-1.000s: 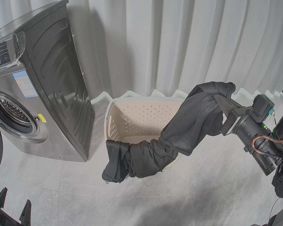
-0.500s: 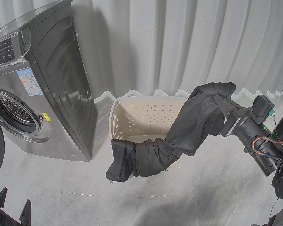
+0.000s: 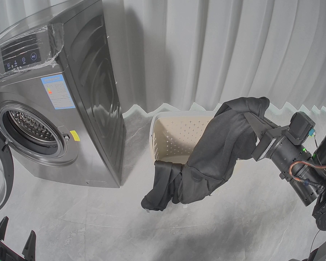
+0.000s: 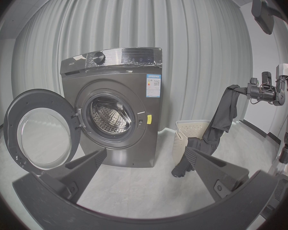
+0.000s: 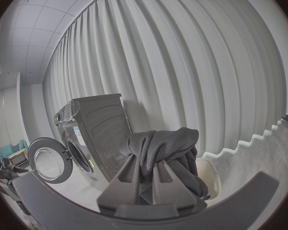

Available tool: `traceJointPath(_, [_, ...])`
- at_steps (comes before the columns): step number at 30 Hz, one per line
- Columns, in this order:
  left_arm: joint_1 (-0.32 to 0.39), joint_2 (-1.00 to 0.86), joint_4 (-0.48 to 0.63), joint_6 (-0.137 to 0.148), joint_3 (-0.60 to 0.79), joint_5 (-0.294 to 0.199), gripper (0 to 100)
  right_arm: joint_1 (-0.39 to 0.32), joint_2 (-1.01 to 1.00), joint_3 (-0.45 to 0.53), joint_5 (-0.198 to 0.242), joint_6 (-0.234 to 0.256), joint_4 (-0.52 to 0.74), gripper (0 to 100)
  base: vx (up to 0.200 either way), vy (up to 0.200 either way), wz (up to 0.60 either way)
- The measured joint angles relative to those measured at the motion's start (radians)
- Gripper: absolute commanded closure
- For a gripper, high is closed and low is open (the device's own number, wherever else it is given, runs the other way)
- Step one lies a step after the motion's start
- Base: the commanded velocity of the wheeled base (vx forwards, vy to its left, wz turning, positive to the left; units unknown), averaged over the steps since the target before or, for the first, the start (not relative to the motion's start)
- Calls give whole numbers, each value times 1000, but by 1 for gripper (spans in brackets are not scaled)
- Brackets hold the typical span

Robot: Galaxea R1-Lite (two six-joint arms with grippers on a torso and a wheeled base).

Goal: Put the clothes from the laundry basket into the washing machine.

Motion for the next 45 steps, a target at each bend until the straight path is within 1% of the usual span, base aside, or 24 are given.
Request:
traceJointPath(19, [0, 0, 0, 0, 0, 0, 0, 5, 4, 8, 7, 1, 0, 100, 0, 200, 0])
traceJointPath(31, [0, 0, 1, 1, 0, 0, 0, 4, 5, 9, 9, 1, -1, 100, 0, 0, 0])
traceJointPath(40, [0, 0, 0, -1, 0, 0, 0, 3, 5, 9, 9, 1, -1, 100, -200, 0, 0])
traceJointPath(45, [0, 0, 0, 0, 0, 0, 0, 3, 5, 9, 9, 1, -1, 100, 0, 0, 0])
